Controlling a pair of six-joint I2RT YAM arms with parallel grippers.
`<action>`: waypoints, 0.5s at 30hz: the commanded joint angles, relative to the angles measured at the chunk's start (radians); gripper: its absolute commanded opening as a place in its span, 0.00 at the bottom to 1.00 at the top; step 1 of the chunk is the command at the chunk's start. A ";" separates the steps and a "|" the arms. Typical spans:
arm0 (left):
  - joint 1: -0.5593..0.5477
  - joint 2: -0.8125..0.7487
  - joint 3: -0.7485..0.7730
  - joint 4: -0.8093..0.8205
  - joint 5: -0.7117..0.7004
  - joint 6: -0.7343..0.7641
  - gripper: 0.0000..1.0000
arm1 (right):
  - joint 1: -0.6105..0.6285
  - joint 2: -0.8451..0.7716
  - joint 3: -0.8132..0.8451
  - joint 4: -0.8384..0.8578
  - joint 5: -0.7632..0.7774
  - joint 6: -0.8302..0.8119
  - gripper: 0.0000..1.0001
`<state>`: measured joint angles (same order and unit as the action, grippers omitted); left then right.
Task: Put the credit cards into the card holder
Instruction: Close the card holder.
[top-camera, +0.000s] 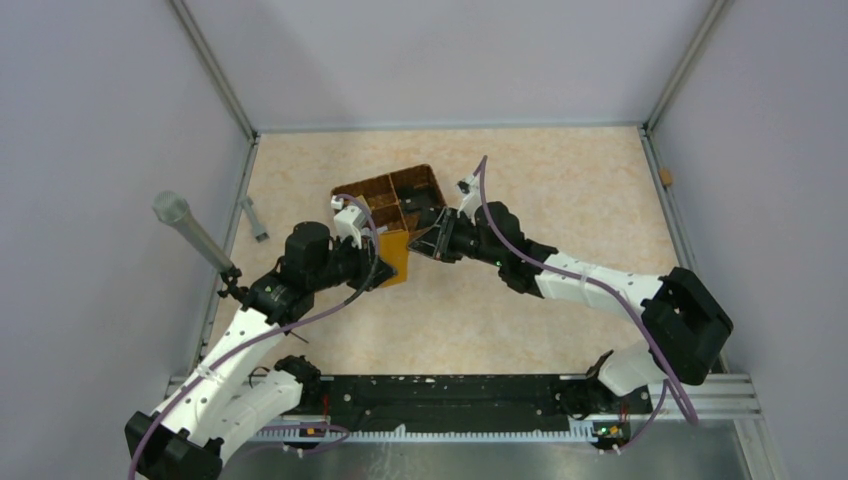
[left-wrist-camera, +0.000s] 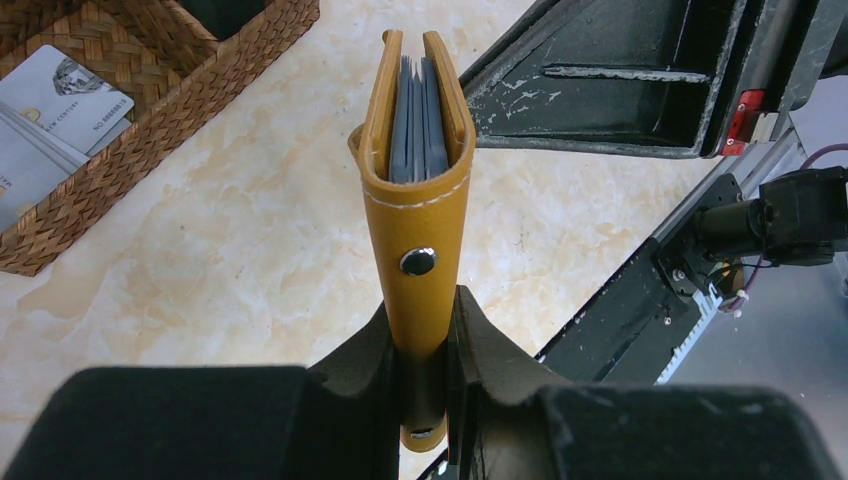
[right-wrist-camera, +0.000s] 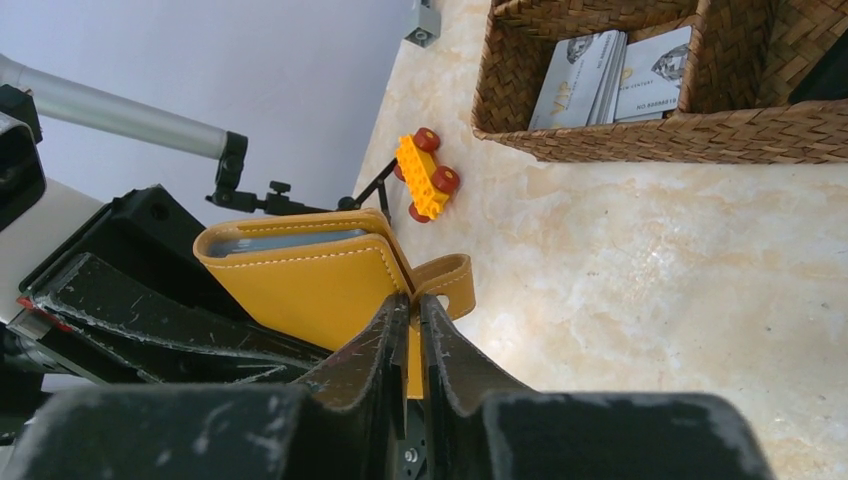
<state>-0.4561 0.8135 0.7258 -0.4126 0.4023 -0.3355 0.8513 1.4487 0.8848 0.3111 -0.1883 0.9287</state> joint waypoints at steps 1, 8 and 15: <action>0.000 -0.018 0.041 0.047 0.006 0.018 0.00 | 0.015 0.009 0.046 0.037 0.003 0.008 0.06; 0.001 -0.028 0.041 0.032 -0.056 0.018 0.00 | 0.015 -0.011 0.017 0.042 0.010 -0.009 0.00; 0.000 -0.023 0.048 0.001 -0.138 0.012 0.00 | 0.017 -0.051 -0.019 0.050 0.015 -0.059 0.00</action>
<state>-0.4561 0.8055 0.7261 -0.4347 0.3111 -0.3332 0.8547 1.4464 0.8799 0.3138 -0.1776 0.9157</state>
